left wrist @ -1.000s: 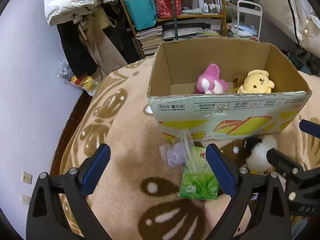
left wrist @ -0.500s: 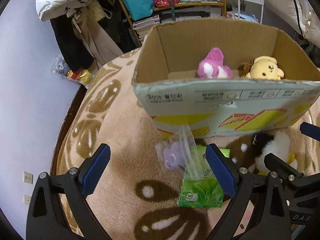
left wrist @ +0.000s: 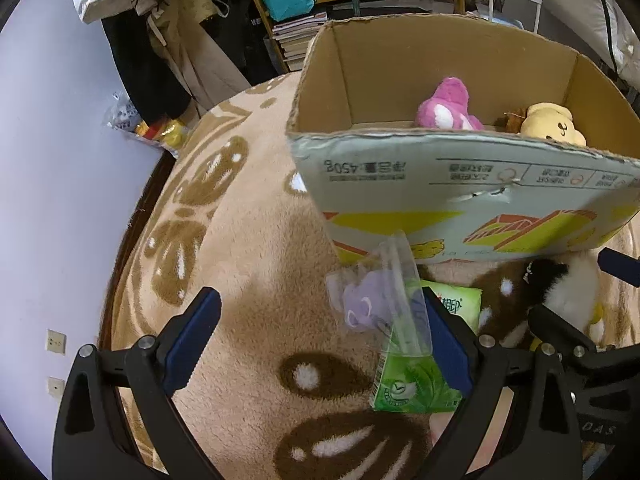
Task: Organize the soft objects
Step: 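Grasp the plastic bag with the left tool while the right tool grasps the white fluffy plush, then lift the plastic bag and white plush over the box with both tools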
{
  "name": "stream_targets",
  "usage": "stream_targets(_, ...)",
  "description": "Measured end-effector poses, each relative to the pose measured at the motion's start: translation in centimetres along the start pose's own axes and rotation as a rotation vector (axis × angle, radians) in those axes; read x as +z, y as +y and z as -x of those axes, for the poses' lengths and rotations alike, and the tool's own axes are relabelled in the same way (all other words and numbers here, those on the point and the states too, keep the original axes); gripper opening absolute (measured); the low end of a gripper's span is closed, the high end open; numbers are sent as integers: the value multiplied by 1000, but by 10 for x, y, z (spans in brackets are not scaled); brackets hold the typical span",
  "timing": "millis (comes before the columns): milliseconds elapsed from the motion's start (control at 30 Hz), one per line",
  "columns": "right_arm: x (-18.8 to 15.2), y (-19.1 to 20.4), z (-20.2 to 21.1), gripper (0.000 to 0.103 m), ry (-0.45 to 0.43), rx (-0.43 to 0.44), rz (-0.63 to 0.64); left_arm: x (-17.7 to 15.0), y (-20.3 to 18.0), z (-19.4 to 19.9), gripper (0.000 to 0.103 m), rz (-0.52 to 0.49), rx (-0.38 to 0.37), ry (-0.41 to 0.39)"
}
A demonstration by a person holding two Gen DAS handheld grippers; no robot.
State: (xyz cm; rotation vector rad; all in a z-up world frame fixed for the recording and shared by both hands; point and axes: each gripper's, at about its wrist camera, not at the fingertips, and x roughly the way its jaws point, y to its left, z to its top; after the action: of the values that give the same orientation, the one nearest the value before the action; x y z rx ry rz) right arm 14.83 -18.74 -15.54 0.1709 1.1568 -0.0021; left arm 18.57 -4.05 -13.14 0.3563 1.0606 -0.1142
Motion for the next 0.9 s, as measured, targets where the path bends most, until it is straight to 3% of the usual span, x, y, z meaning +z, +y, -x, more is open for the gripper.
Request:
stream_targets(133,2,0,-3,103,-1,12,9,0,5,-4,69,34,-95,24)
stream_targets(233,3,3,-4,103,-1,11,23,1,11,-7,42,70,-182,50)
stream_targets(267,2,6,-5,100,1,10,29,2,12,-7,33,77,-207,59)
stream_targets(333,3,11,-7,91,11,16,52,3,17,-7,26,94,-212,69)
stream_targets(433,4,16,-9,85,20,15,65,1,18,-8,23,90,-192,76)
stream_targets(533,3,18,-14,68,43,19,63,0,21,-9,19,111,-229,88)
stream_targets(767,9,12,-16,44,56,60,28,0,20,-10,17,112,-242,89)
stream_targets(900,10,16,-21,38,68,46,59,1,25,-9,15,120,-254,84)
